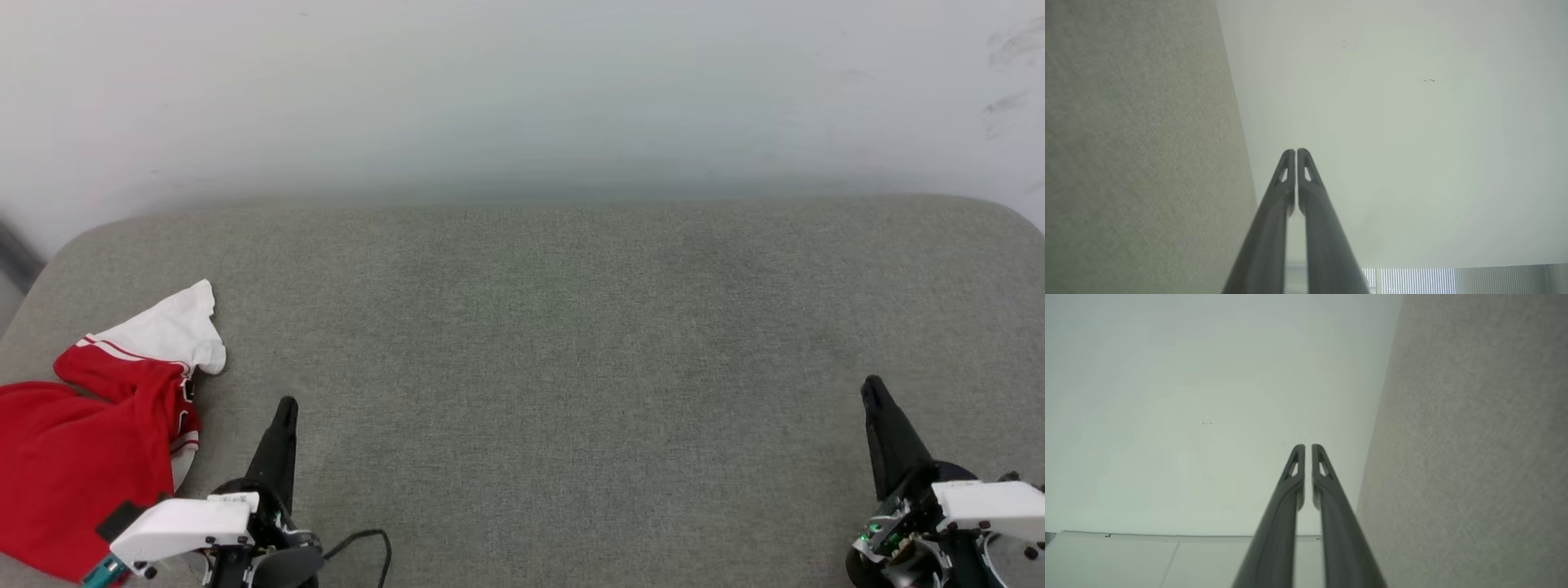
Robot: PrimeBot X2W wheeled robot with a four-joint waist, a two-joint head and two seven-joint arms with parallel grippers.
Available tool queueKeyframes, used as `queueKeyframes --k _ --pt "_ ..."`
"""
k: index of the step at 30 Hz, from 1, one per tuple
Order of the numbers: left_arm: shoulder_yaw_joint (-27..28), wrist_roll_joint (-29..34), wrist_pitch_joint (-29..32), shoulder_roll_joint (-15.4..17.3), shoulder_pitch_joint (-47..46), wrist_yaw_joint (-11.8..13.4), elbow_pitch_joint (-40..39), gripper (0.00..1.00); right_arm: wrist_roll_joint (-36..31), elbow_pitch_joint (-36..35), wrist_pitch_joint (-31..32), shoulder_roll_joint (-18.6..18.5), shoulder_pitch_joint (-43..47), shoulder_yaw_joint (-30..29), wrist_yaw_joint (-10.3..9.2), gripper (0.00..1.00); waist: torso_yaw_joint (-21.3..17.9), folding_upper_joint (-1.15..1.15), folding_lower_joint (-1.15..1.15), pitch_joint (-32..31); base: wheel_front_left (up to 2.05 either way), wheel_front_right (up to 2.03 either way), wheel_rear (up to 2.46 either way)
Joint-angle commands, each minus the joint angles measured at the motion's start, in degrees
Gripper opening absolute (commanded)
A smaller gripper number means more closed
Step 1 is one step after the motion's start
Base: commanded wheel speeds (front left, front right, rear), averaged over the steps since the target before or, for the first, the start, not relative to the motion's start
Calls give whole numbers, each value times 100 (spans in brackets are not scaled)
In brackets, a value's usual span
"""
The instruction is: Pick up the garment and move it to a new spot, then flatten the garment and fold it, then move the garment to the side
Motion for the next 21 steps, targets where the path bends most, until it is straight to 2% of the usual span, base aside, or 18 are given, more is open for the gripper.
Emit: queueKeyframes --k 1,12,21 --pt "-8 1 -2 -3 25 1 29 100 -1 32 -2 1 27 3 0 100 0 0 0 0 0 0 0" --pt "-397 120 -325 -1 -116 1 -70 100 -100 -193 -289 -3 29 113 0 100 0 0 0 5 0 0 0" --pt "-545 604 -558 1 -176 1 -226 100 -336 -376 -539 -94 22 279 0 100 4 0 0 5 0 0 0"
